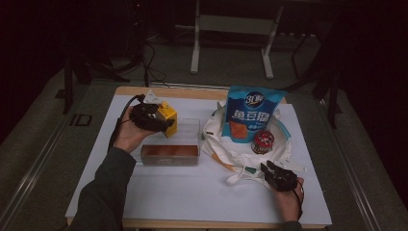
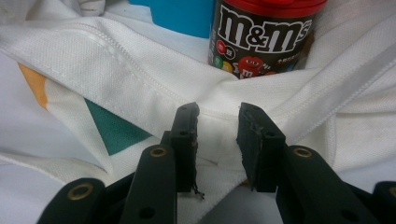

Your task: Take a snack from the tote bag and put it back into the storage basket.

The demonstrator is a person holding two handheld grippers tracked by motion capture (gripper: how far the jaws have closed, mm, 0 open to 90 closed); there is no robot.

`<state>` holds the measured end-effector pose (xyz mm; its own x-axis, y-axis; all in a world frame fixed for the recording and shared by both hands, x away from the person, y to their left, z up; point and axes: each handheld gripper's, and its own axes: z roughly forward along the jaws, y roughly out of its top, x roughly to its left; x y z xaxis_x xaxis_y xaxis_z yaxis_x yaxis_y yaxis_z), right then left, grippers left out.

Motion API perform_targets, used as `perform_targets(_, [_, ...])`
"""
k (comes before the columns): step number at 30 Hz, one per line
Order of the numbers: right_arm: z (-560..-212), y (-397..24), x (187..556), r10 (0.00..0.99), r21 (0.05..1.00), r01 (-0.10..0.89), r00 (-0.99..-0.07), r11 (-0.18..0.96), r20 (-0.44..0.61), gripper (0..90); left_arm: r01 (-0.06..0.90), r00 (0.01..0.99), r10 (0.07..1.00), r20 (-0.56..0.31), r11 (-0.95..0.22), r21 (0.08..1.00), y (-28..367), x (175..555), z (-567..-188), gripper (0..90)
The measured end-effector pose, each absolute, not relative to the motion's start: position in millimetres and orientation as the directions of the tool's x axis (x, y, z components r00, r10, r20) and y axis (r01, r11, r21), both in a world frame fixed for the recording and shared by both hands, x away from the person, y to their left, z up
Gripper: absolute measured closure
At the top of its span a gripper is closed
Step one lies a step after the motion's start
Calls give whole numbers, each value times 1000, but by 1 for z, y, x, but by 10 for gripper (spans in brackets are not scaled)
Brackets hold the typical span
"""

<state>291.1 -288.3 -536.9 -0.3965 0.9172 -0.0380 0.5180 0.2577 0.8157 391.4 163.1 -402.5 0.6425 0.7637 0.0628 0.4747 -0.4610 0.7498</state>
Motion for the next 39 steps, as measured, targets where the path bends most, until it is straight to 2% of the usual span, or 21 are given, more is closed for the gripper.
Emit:
perform_targets(19, [-537, -288, 291, 917, 815, 517, -396, 260, -41, 679, 512, 580, 814, 33, -396, 762, 189, 386, -418, 284])
perform_targets(39, [-537, -288, 291, 918, 816, 515, -395, 263, -47, 679, 574, 534, 846, 6, -367, 732, 209, 382, -443, 284])
